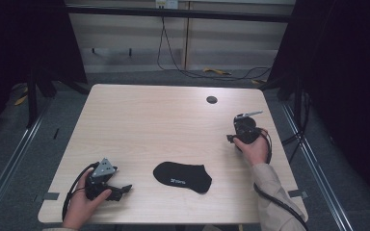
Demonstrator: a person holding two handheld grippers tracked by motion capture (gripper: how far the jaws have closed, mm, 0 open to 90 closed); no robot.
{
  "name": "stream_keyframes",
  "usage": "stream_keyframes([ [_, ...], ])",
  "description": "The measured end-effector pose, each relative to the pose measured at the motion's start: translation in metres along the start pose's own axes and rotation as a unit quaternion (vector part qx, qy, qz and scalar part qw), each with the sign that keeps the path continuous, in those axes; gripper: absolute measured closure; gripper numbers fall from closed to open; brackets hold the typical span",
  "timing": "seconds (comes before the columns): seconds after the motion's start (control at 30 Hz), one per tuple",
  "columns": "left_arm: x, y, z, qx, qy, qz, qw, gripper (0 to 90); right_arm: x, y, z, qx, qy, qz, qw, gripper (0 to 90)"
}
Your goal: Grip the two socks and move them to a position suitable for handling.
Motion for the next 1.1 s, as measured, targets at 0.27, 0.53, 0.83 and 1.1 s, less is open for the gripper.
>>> stream_keyframes([
  [0.27,-0.001,0.001,0.000,-0.001,-0.003,-0.001,1.0000,11.0,-0.009,-0.009,0.031,-0.039,-0.055,-0.025,0.9974,49.4],
  [0.53,-0.001,0.001,0.000,-0.001,-0.002,-0.003,1.0000,11.0,-0.017,-0.008,0.031,0.002,-0.060,-0.010,0.9981,87.5],
  [0.83,-0.001,0.001,0.000,-0.001,-0.003,-0.002,1.0000,11.0,0.026,0.019,-0.048,0.090,0.062,0.064,0.9919,88.1],
  [1.1,-0.001,0.001,0.000,-0.001,-0.002,-0.003,1.0000,11.0,0.027,0.017,-0.105,0.106,0.150,0.060,0.9811,59.8],
])
Point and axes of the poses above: each handheld gripper's, and its own axes: y roughly backward along the jaws, x roughly out of its top, z roughly to its right, the point moved 2 cm from there along -y, roughly forward along the jaws, and after that the axes turned 2 degrees about -z, right-handed, at the moved point
